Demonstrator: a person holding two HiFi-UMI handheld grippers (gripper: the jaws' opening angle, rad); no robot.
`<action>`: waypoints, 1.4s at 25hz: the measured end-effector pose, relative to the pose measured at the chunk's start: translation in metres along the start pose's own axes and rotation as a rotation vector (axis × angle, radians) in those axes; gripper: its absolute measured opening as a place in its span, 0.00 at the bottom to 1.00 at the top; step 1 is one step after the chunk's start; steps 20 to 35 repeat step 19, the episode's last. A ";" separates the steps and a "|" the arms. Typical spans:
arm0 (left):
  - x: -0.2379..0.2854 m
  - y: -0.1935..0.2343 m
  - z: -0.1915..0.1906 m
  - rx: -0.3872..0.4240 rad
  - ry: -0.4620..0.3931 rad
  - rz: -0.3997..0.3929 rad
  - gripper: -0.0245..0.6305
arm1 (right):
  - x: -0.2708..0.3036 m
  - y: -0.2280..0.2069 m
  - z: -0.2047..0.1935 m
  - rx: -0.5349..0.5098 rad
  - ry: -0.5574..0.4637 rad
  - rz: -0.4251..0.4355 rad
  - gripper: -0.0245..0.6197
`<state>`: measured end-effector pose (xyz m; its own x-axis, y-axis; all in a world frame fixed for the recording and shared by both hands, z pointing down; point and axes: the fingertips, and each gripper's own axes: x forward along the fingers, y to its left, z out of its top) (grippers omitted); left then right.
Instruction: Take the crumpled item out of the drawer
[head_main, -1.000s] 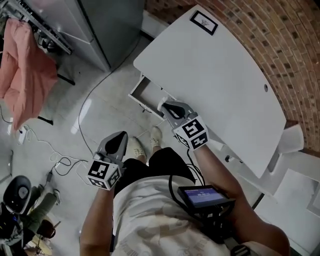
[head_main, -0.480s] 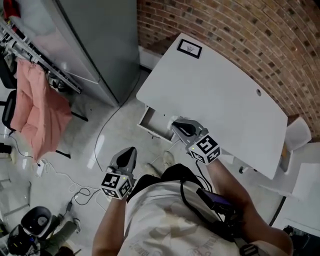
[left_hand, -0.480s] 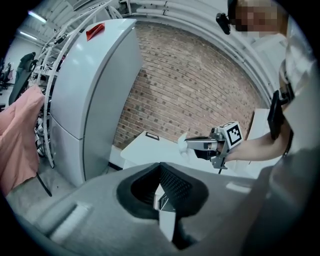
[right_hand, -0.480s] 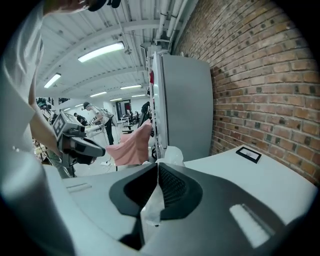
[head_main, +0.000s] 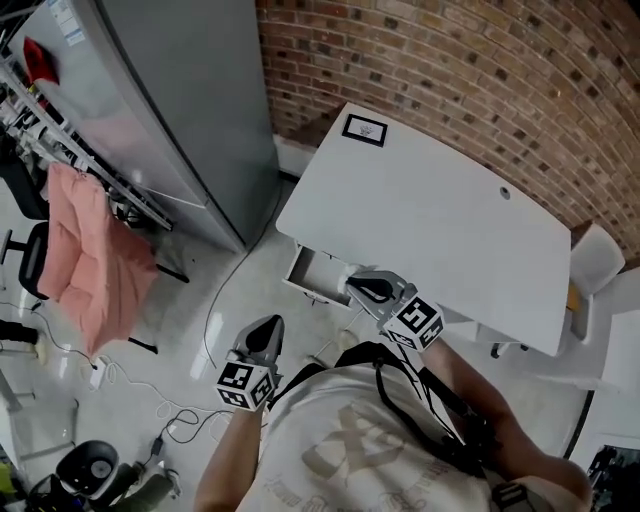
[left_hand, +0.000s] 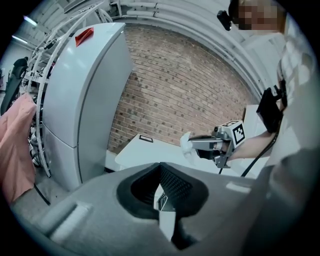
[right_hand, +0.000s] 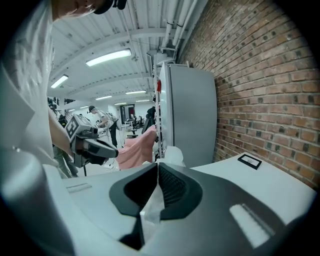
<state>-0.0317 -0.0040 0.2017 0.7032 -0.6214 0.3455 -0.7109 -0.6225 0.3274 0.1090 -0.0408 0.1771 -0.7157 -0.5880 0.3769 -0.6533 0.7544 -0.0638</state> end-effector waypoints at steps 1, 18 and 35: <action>-0.001 -0.003 0.000 0.004 -0.002 -0.002 0.04 | -0.003 0.002 0.000 -0.003 0.001 -0.002 0.07; 0.008 -0.010 0.005 0.021 -0.010 -0.053 0.04 | -0.016 0.010 0.009 -0.034 0.005 -0.027 0.07; 0.010 -0.009 0.009 0.022 -0.011 -0.055 0.04 | -0.015 0.007 0.010 -0.034 0.008 -0.029 0.07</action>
